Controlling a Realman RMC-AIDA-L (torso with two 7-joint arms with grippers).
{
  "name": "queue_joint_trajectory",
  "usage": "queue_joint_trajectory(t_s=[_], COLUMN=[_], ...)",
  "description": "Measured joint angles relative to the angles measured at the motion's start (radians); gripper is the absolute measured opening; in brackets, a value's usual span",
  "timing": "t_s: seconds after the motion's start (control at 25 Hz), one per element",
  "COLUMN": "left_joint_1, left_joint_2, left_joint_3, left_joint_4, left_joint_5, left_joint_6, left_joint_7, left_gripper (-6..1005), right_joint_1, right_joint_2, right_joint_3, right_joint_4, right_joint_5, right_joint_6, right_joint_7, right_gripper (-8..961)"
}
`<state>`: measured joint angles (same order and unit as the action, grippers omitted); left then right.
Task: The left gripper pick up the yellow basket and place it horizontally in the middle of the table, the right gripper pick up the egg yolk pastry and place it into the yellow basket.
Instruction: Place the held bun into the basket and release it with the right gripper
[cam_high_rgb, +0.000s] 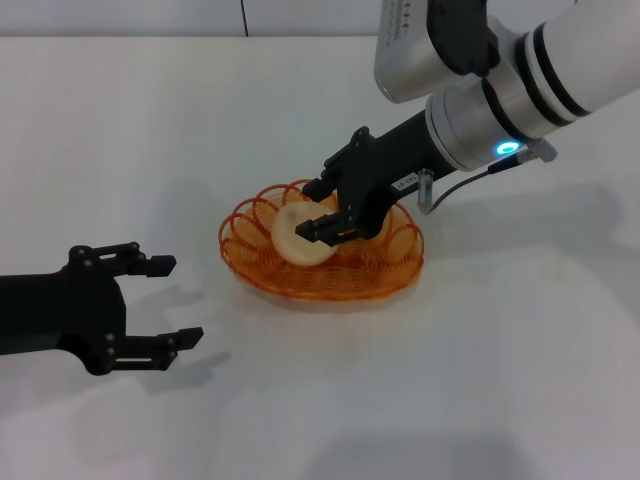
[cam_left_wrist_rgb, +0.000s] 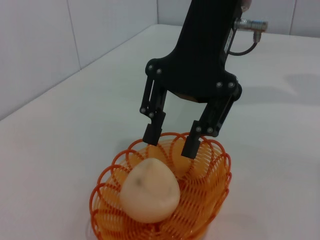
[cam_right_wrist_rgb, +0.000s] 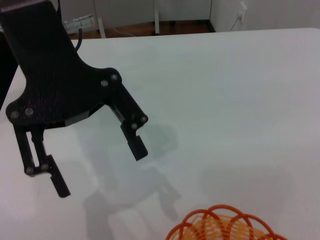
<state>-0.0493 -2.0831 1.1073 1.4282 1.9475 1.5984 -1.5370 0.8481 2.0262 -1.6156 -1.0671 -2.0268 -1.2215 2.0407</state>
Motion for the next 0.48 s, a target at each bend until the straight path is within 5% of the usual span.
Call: queue_joint_trajectory(t_s=[0.2,0.48], left_joint_1=[0.008,0.0], left_joint_2=[0.0,0.001], left_joint_3=[-0.007,-0.015], left_joint_4=[0.0,-0.005], left_joint_5=[-0.005,-0.004], left_joint_6=[0.0,0.0], left_joint_7=[-0.01,-0.02], left_gripper=[816,816], right_joint_1=[-0.017,-0.132], right_joint_2=[-0.011,-0.015], right_joint_3=[0.032,0.266], right_joint_4=[-0.021,-0.038], right_joint_5=[-0.012,-0.093], right_joint_6=[-0.048,-0.217], right_joint_7=[-0.005,-0.121], right_gripper=[508,769])
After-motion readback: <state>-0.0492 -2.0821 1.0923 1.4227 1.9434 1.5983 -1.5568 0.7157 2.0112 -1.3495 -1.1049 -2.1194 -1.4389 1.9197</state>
